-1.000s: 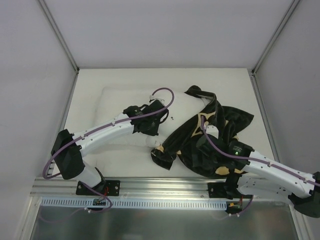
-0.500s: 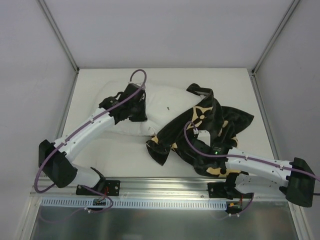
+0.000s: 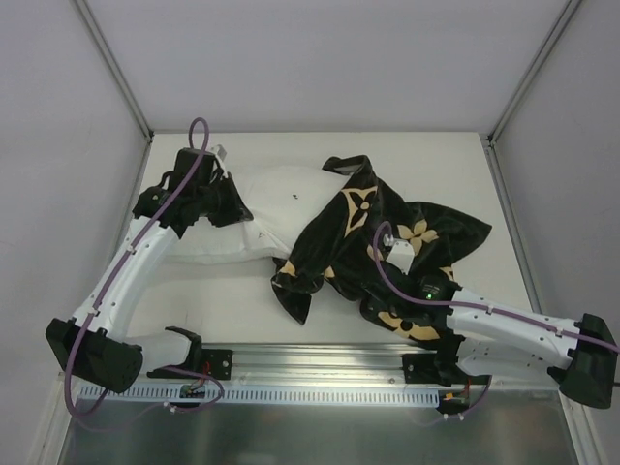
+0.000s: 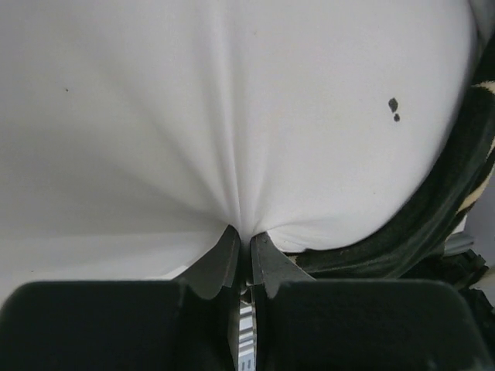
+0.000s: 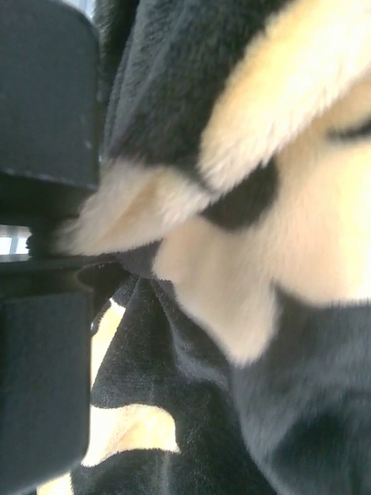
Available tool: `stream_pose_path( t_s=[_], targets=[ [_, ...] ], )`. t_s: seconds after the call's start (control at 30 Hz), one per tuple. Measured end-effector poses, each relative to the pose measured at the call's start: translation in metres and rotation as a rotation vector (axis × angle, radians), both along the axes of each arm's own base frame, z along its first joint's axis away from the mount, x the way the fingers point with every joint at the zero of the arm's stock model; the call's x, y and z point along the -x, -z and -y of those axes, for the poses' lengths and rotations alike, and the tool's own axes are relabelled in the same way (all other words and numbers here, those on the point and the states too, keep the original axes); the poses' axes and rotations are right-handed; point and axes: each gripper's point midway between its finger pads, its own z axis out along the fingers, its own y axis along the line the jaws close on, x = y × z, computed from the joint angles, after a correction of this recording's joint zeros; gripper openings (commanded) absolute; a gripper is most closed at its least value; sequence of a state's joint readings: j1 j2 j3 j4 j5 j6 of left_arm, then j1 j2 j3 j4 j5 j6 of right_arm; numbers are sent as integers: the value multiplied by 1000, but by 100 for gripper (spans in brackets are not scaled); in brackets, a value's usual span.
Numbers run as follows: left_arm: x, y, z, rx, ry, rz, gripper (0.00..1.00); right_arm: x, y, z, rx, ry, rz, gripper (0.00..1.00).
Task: Remove the pillowcase from the pillow
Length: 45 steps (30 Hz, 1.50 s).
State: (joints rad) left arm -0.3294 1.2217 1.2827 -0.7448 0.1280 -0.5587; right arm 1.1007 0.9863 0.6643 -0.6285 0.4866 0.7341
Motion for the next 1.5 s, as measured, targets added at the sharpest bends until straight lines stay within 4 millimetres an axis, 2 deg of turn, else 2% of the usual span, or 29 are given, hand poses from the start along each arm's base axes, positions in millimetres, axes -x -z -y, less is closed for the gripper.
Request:
stream_pose_path(
  t_s=[0.1, 0.17, 0.3, 0.4, 0.47, 0.53, 0.63, 0.7, 0.73, 0.8, 0.83, 0.9, 1.0, 1.1, 1.2, 1.37, 1.43, 1.47, 1.5],
  targets=[
    [3, -8, -14, 42, -37, -6, 0, -5, -6, 3, -32, 43, 14, 2],
    [0, -14, -29, 56, -84, 13, 0, -10, -13, 15, -44, 84, 30, 2],
    [-25, -42, -101, 19, -336, 154, 0, -7, -13, 75, 54, 206, 24, 3],
    [-29, -56, -123, 18, -407, 209, 0, -4, -18, 110, 111, 282, 25, 5],
    [-29, -57, -130, 18, -429, 214, 0, -4, -27, 121, 131, 303, 31, 8],
    [-29, -57, -128, 29, -419, 209, 0, -8, -40, 122, 144, 297, 47, 9],
    [-27, -57, -107, 27, -342, 210, 0, -15, -50, 118, 167, 283, 52, 11],
    [-23, -57, -80, 7, -245, 223, 3, -18, -47, 116, 194, 271, 38, 15],
    [-16, -56, -50, 7, -140, 227, 10, -18, -44, 116, 214, 264, 25, 15],
    [-3, -54, -14, -3, 3, 233, 32, -18, -40, 116, 238, 254, 8, 19],
    [2, -52, -1, -10, 54, 232, 65, -18, -39, 116, 242, 252, 5, 22],
    [10, -45, 21, -37, 135, 224, 97, -18, -39, 116, 247, 249, 4, 24],
    [14, -30, 52, -104, 233, 205, 99, -18, -39, 117, 249, 248, 4, 29],
    [18, -10, 88, -185, 344, 185, 99, -18, -39, 117, 251, 246, 3, 38],
    [18, 6, 115, -259, 418, 176, 99, -18, -38, 118, 254, 244, 0, 42],
    [9, 37, 143, -359, 485, 136, 99, -16, -36, 118, 256, 241, -5, 55],
    [7, 55, 150, -392, 503, 98, 99, -16, -35, 118, 257, 239, -8, 68],
    [5, 66, 154, -408, 511, 77, 87, -15, -34, 119, 259, 238, -11, 73],
    [4, 73, 156, -418, 516, 61, 69, -15, -33, 119, 260, 237, -13, 82]
  ],
)
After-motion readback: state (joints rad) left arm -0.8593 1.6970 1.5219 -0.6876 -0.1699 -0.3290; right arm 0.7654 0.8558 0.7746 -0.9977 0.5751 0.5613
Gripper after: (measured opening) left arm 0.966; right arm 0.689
